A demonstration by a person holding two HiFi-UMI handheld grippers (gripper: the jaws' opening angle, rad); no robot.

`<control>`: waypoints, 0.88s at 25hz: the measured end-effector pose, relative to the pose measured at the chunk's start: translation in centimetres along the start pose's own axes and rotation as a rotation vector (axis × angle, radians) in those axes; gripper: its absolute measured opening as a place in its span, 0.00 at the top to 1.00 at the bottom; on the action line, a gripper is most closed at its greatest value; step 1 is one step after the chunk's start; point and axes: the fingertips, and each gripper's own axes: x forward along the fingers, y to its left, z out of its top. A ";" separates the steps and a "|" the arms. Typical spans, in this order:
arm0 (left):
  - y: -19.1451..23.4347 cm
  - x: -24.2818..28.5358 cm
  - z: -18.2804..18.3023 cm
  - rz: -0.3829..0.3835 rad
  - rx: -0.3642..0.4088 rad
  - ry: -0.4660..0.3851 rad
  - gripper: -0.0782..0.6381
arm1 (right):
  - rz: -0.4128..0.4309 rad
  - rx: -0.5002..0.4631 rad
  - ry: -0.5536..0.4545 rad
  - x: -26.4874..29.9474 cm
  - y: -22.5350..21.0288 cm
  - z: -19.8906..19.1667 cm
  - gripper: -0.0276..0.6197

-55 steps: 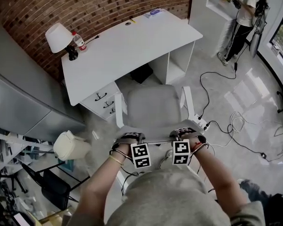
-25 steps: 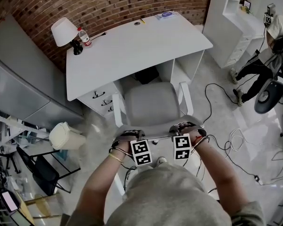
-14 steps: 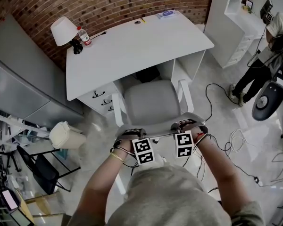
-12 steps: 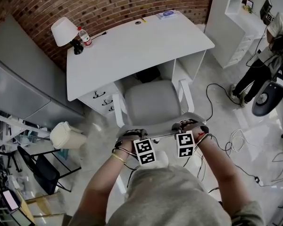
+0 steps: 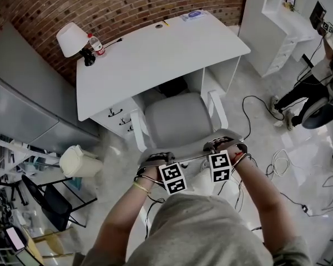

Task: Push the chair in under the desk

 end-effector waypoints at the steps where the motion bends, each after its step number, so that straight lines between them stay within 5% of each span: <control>1: 0.1 0.0 0.1 0.002 -0.001 0.000 0.88 | 0.001 -0.002 -0.001 0.0 -0.1 -0.2 0.94; 22: 1.6 0.3 1.1 0.029 -0.007 0.001 0.88 | 0.018 -0.039 -0.020 0.3 -1.4 -1.4 0.94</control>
